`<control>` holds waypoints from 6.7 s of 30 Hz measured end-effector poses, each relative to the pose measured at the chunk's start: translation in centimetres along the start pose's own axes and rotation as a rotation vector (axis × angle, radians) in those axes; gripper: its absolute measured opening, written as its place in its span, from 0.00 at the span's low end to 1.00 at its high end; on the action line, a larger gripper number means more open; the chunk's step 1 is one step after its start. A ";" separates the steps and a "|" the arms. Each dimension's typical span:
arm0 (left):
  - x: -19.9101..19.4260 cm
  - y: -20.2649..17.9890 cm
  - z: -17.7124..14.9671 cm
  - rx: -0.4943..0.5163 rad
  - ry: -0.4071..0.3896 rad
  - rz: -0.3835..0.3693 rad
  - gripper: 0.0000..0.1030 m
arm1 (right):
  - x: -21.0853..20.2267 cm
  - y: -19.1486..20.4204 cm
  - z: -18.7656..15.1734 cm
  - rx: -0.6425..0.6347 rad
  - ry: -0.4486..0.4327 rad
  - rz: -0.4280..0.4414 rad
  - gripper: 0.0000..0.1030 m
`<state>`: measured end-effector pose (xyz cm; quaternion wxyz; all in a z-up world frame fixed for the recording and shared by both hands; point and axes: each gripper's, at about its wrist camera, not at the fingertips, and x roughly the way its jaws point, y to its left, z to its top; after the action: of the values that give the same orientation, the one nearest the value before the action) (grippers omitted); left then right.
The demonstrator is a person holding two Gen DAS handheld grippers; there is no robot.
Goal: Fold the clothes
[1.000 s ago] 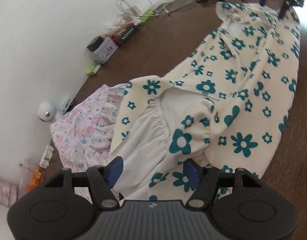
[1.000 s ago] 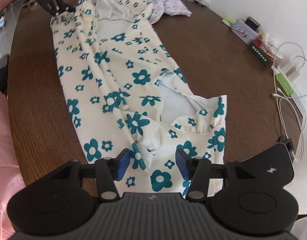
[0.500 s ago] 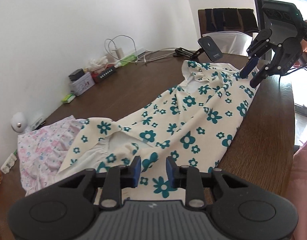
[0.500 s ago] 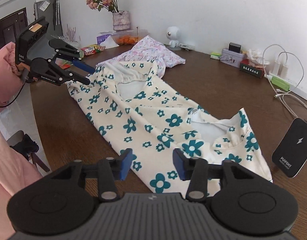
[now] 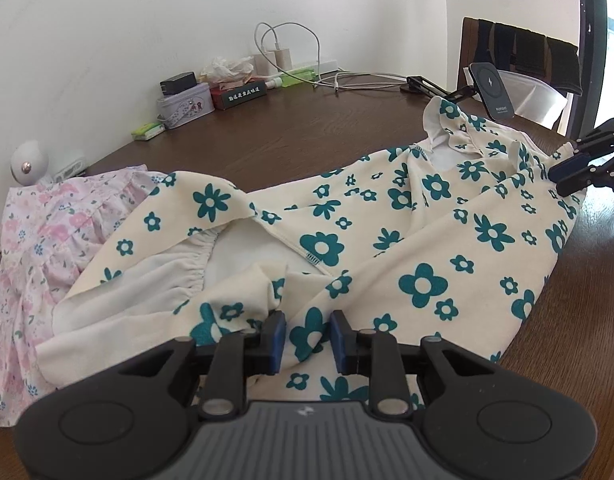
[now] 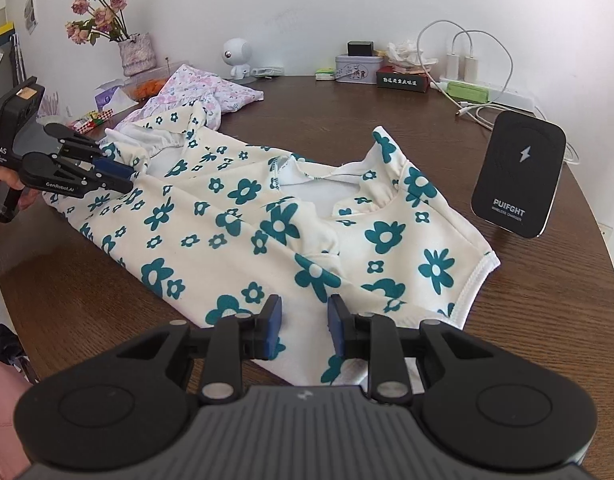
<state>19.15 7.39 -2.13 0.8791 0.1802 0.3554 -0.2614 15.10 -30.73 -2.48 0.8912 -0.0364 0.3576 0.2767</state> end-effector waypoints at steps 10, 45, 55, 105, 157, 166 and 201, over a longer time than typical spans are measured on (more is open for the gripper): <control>-0.4 0.7 -0.4 -0.079 -0.015 -0.016 0.24 | -2.1 -3.6 -2.2 0.235 -0.095 -0.005 0.23; -9.2 5.5 -10.3 -0.214 -0.040 0.217 0.24 | 14.3 20.2 9.0 -0.402 0.020 0.209 0.31; -9.6 7.5 -11.6 -0.320 -0.091 0.148 0.25 | 14.0 20.0 8.2 -0.400 -0.001 0.209 0.31; -3.1 0.0 -1.6 0.073 0.124 -0.039 0.23 | 2.2 2.3 3.3 -0.539 0.171 0.174 0.23; 1.0 2.7 9.8 0.212 0.042 0.137 0.82 | 6.4 -4.3 14.6 -0.236 0.124 -0.002 0.77; 7.9 6.1 11.7 0.238 0.121 -0.039 0.74 | 11.7 -5.9 15.2 -0.206 0.280 -0.009 0.75; 4.5 1.6 7.6 0.421 0.008 0.090 0.02 | 8.0 -3.9 15.6 -0.338 0.190 0.047 0.05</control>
<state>26.90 3.35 0.04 0.8314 0.3765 0.2883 -0.2898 31.46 -26.19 3.35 0.8281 -0.2032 0.3891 0.3487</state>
